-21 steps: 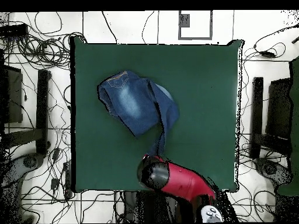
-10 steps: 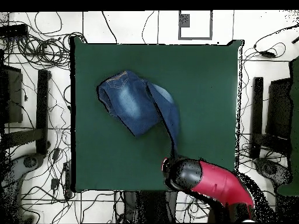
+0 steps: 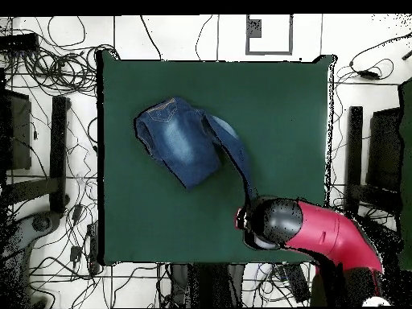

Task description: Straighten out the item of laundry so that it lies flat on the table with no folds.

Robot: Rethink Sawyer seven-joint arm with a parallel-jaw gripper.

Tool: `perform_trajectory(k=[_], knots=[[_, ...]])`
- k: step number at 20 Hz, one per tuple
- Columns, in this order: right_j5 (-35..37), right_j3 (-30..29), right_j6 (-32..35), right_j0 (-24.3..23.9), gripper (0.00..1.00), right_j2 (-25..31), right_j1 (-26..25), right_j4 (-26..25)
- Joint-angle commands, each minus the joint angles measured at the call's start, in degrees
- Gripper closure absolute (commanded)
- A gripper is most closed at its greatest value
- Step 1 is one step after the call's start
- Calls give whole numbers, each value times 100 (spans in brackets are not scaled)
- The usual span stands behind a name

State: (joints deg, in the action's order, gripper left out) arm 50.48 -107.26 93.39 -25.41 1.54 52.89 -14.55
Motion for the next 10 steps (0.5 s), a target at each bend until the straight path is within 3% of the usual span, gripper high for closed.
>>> perform_trajectory(k=[1, 10], knots=[[846, 599, -2110, -99, 100, 1324, 71, -495], [1282, 1019, -2097, -189, 100, 1640, -22, -765]])
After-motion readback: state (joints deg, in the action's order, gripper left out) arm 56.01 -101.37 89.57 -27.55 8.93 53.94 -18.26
